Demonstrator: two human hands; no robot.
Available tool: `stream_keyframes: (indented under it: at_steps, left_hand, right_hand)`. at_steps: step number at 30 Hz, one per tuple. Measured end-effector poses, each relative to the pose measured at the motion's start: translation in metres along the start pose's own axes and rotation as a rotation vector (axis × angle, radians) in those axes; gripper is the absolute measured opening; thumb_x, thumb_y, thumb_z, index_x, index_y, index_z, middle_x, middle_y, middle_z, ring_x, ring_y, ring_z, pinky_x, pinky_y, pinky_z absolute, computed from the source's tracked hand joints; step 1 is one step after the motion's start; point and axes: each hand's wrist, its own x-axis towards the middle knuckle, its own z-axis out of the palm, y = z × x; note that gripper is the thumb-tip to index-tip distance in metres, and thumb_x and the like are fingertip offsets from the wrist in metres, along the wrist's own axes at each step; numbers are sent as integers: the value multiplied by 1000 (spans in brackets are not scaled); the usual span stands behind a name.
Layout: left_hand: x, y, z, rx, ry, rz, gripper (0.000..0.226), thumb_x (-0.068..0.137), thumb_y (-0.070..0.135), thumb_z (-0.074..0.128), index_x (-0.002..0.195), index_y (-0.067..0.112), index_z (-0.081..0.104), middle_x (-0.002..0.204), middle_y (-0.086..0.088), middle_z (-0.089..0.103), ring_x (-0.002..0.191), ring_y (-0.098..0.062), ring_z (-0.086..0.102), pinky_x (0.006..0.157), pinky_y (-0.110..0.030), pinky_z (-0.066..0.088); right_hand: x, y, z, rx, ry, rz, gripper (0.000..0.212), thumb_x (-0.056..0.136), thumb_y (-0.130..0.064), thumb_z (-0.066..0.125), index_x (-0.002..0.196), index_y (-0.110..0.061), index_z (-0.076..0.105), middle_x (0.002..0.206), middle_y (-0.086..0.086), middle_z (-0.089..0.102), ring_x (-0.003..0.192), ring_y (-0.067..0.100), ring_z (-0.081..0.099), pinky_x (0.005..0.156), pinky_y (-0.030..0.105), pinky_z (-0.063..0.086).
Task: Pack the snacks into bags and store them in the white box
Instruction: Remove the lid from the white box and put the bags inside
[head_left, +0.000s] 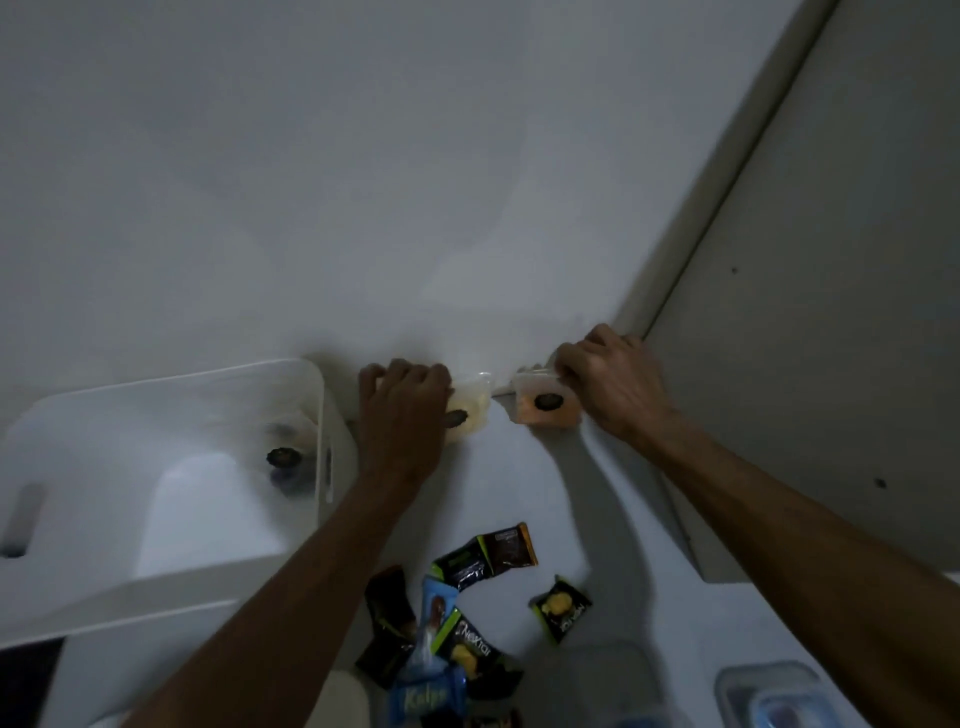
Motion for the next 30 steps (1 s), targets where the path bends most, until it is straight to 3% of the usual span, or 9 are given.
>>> stream_keyframes:
  at_steps: [3, 5, 9, 12, 17, 23, 27, 30]
  left_hand:
    - [2, 0, -34, -24, 43, 13, 10, 80, 22, 73, 82, 18, 65, 73, -3, 70, 78, -27, 62, 80, -40, 34]
    - [2, -6, -63, -96, 120, 20, 11, 83, 23, 73, 89, 17, 65, 75, -3, 70, 78, -26, 62, 81, -39, 36]
    - [-3, -34, -133, -196, 107, -75, 25, 93, 31, 62, 115, 20, 66, 100, 0, 73, 98, -22, 63, 93, -40, 36]
    - [-11, -71, -184, -197, 128, -93, 21, 94, 32, 63, 107, 20, 73, 103, -2, 75, 99, -23, 64, 94, -41, 39]
    - [-35, -140, -235, -238, 70, -206, 14, 93, 30, 65, 96, 22, 75, 101, 1, 74, 103, -25, 62, 91, -41, 33]
    - [-53, -187, -241, -388, -35, -297, 8, 85, 32, 73, 84, 24, 76, 95, 5, 74, 98, -21, 64, 100, -46, 42]
    - [-51, -199, -222, -435, -155, -295, 7, 82, 32, 76, 78, 27, 75, 90, 7, 74, 94, -18, 65, 99, -49, 45]
    - [-54, -196, -194, -403, -229, -287, 7, 81, 35, 77, 79, 28, 76, 91, 9, 74, 94, -16, 65, 96, -47, 47]
  right_hand:
    - [-1, -17, -33, -25, 4, 8, 33, 88, -19, 66, 121, -16, 59, 100, 5, 72, 105, 28, 57, 76, 39, 43]
    - [-1, -31, -63, -66, 3, -30, 37, 92, -22, 63, 129, -17, 57, 108, 4, 70, 110, 27, 54, 76, 39, 43]
    - [0, -72, -132, -93, -17, -110, 18, 96, -26, 57, 108, -19, 68, 105, 2, 66, 105, 26, 51, 68, 35, 39]
    - [1, -119, -183, -56, 40, -143, 17, 96, -32, 57, 98, -18, 67, 99, 1, 65, 102, 24, 51, 64, 35, 41]
    - [4, -207, -230, 58, 153, -169, 23, 95, -39, 57, 98, -18, 66, 99, -3, 63, 104, 21, 49, 63, 33, 38]
    - [7, -291, -197, 154, 144, -191, 15, 95, -32, 59, 98, -22, 69, 101, -2, 64, 102, 20, 50, 66, 34, 42]
    - [7, -325, -149, 114, 95, -194, 13, 95, -30, 57, 98, -24, 69, 101, -2, 65, 103, 22, 50, 69, 32, 32]
    - [9, -335, -111, 115, 38, -154, 19, 94, -34, 57, 101, -22, 70, 102, -1, 65, 106, 23, 48, 73, 35, 34]
